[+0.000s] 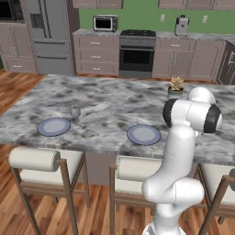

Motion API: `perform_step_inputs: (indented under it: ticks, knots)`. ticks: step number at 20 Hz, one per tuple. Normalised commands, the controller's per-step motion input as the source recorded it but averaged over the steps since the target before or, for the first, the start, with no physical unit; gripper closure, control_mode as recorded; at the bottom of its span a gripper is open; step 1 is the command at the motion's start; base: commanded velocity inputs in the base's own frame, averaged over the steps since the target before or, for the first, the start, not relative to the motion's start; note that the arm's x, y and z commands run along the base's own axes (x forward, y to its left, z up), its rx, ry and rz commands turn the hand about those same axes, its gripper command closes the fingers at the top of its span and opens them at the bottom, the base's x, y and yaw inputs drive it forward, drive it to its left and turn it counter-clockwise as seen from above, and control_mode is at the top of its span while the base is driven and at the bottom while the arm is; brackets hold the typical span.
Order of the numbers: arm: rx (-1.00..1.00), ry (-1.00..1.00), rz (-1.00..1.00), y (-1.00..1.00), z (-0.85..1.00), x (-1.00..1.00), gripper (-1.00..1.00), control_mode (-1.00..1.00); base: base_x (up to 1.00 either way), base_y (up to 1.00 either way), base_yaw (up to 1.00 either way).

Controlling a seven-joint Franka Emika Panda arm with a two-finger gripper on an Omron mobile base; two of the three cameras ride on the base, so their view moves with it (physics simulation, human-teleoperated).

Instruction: Retrieve the wine glasses from the counter and place one next to each plate.

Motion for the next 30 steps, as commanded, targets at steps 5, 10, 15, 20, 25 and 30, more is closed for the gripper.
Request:
perform_step_inputs:
  ticks: [5,10,15,20,25,30]
  knots:
    - [0.00,0.00,0.00,0.00,-0.13,0.31,1.00,-1.00,0.00,0.00,0.00]
    - [0.00,0.00,0.00,-0.11,-0.20,0.25,1.00,-1.00,0.00,0.00,0.00]
    - [0.00,0.00,0.00,-0.03,-0.34,0.22,1.00,-1.00,0.00,0.00,0.00]
    - [0.00,0.00,0.00,-0.01,-0.36,0.25,1.00,-1.00,0.00,0.00,0.00]
    - [0.00,0.01,0.00,0.00,-0.32,0.24,1.00,-1.00,0.00,0.00,0.00]
    - [0.00,0.00,0.00,-0.16,-0.23,0.23,1.00,-1.00,0.00,0.00,0.00]
